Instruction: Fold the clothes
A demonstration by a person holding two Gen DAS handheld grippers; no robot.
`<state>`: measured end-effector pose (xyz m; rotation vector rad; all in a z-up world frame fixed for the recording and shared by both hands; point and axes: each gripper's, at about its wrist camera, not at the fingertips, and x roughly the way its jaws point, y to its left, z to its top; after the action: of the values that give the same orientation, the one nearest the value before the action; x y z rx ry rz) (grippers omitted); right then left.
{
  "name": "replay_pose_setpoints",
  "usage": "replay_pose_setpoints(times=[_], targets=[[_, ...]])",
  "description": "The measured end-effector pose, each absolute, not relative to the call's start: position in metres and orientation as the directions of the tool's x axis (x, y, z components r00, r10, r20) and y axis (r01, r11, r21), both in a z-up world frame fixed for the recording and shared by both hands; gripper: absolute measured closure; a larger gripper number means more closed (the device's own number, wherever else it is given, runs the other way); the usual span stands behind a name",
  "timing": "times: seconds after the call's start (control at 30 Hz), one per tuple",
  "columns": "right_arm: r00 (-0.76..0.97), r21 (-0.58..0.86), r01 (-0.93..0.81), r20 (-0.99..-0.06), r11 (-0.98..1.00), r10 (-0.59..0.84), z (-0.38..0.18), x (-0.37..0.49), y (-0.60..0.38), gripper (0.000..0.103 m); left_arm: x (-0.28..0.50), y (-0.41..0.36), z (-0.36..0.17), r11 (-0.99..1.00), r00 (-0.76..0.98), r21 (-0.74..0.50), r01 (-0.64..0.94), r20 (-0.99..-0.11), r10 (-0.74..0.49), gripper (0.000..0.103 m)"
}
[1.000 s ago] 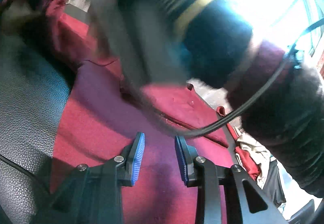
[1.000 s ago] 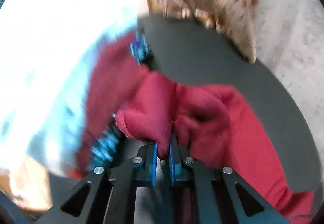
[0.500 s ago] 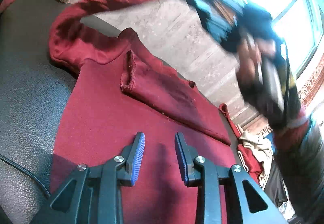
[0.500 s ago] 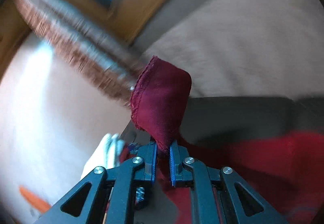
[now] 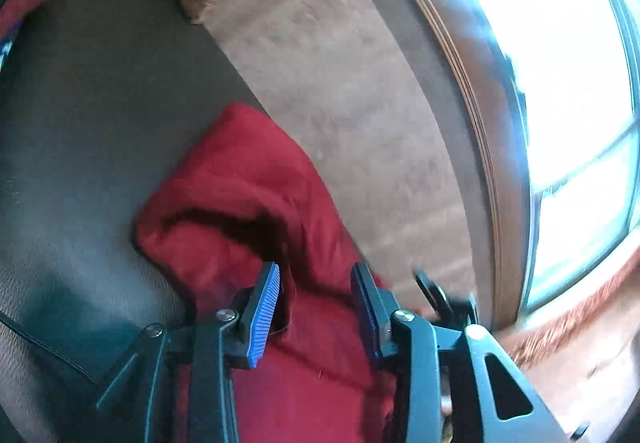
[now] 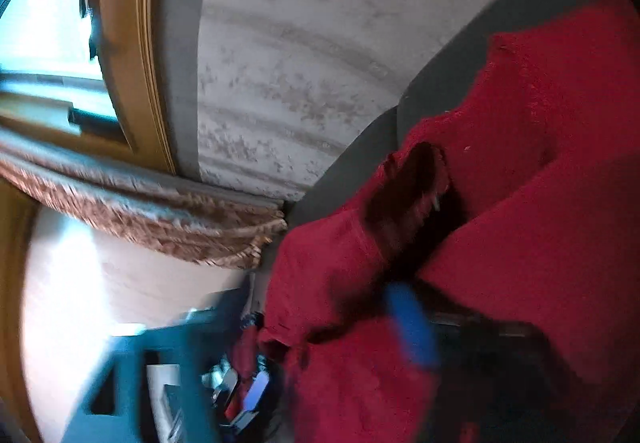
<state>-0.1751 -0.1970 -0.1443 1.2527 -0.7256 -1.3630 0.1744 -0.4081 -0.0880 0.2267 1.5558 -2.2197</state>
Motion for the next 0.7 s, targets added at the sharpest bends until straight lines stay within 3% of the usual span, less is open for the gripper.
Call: replay_pose_setpoints(times=[0.17,0.2,0.27,0.3,0.33,0.43,0.7], targets=[[0.118,0.931,0.272,-0.283,-0.243,-0.952,-0.145,-0.178,-0.196,0.024,0.167,-0.421,-0.101,-0.218,-0.884,-0.865,0.452,-0.401,-0.240,0.061],[0.106,0.910,0.298,-0.331,-0.287,-0.938,-0.144,-0.176,-0.199,0.031,0.168,-0.420,-0.102,-0.214,-0.884,-0.866,0.452,-0.402,-0.241,0.061],[0.074,0.839,0.366,-0.457,-0.402,-0.886,-0.142,-0.173,-0.210,0.062,0.168,-0.417,-0.101,-0.226,-0.889,-0.867,0.444,-0.394,-0.233,0.061],[0.061,0.789,0.405,-0.527,-0.461,-0.848,-0.142,-0.171,-0.217,0.085,0.168,-0.415,-0.100,-0.241,-0.891,-0.864,0.442,-0.393,-0.225,0.061],[0.048,0.743,0.449,-0.575,-0.496,-0.817,-0.139,-0.168,-0.223,0.091,0.168,-0.413,-0.099,-0.256,-0.893,-0.859,0.443,-0.396,-0.214,0.061],[0.003,0.648,0.555,-0.629,-0.522,-0.777,-0.122,-0.158,-0.235,0.092,0.162,-0.414,-0.096,-0.258,-0.902,-0.867,0.426,-0.385,-0.194,0.060],[-0.050,0.659,0.653,-0.455,-0.374,-0.889,-0.033,-0.148,-0.218,0.092,0.159,-0.431,-0.105,-0.130,-0.906,-0.912,0.389,-0.353,-0.233,0.056]])
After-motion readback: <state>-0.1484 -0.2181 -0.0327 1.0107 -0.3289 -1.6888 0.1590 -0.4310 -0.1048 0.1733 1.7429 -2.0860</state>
